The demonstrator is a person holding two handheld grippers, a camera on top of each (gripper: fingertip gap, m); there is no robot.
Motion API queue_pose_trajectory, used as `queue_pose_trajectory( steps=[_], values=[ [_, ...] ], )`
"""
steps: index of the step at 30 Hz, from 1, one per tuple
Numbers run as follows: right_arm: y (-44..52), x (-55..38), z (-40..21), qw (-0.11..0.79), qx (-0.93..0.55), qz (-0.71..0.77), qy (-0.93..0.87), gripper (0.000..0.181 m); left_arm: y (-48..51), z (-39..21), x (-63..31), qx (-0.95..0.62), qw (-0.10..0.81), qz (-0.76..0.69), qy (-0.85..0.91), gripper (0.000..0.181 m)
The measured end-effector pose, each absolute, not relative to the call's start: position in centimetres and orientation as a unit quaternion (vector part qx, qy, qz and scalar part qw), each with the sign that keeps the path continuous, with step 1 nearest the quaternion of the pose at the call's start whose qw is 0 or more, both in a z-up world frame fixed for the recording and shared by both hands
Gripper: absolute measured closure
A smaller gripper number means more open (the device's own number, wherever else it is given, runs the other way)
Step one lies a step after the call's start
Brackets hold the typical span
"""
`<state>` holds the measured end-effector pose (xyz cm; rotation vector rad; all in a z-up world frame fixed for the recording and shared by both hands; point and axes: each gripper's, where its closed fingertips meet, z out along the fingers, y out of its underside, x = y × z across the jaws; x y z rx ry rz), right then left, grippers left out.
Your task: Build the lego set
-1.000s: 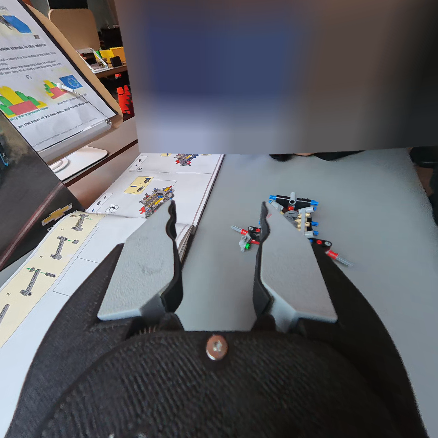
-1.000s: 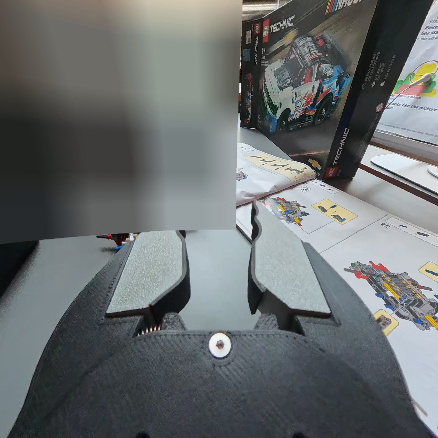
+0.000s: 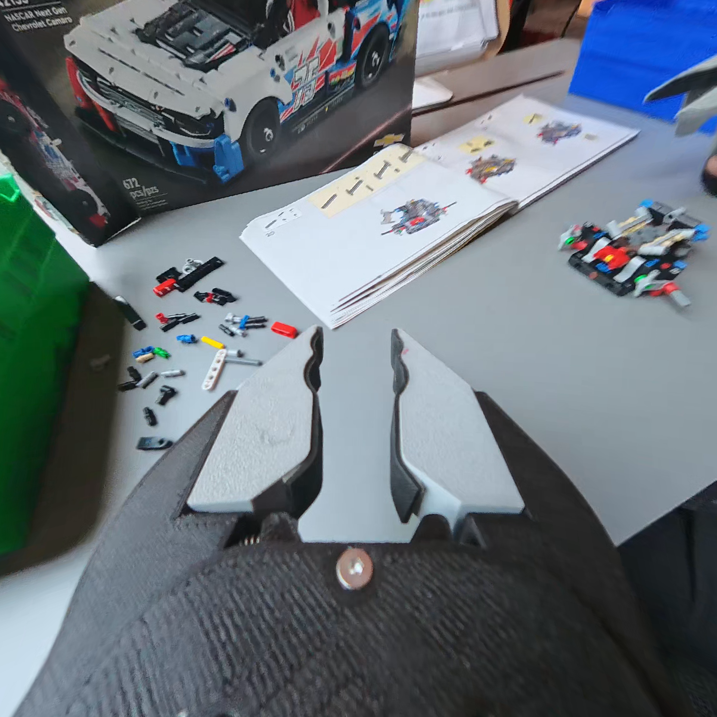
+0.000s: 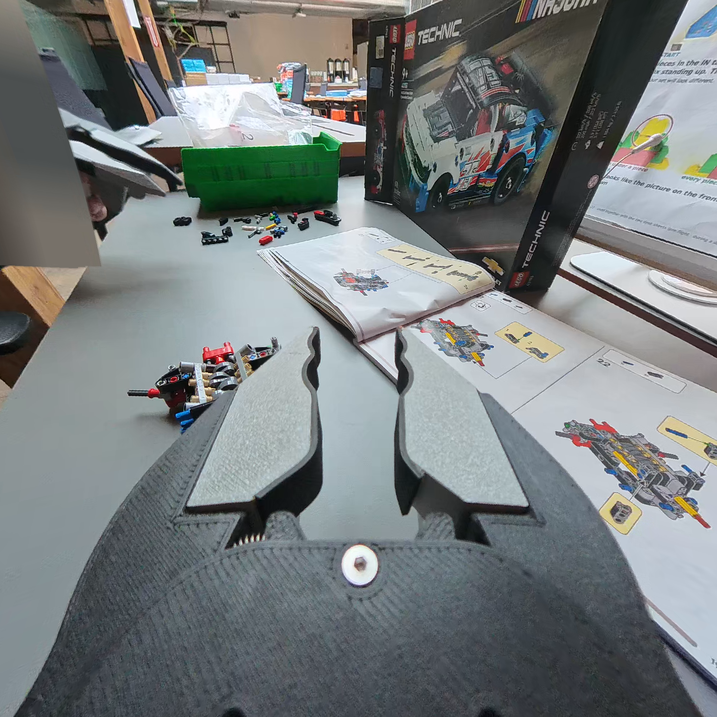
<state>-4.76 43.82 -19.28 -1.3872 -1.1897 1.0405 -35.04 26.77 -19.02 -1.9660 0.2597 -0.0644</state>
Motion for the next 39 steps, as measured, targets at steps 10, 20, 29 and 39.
queue_pose_trajectory(
  steps=[10, 20, 29, 39],
  values=[
    [42.6, -4.6, -18.9, 0.472, -0.558, 0.474, -0.491, 0.146, 30.8, -21.8, -30.5, -0.809, 0.562, -0.083, 0.153, 0.138],
    [42.0, -5.1, -19.1, 0.443, -0.55, 0.497, -0.504, 0.146, 32.6, -22.2, -30.2, -0.809, 0.559, -0.078, 0.162, 0.143],
    [41.4, -5.4, -19.3, 0.449, -0.541, 0.484, -0.522, 0.149, 33.0, -22.5, -30.8, -0.817, 0.554, -0.055, 0.15, 0.139],
    [41.5, -5.3, -19.3, 0.455, -0.541, 0.478, -0.521, 0.15, 32.8, -22.2, -30.7, -0.81, 0.563, -0.054, 0.153, 0.139]
  ],
)
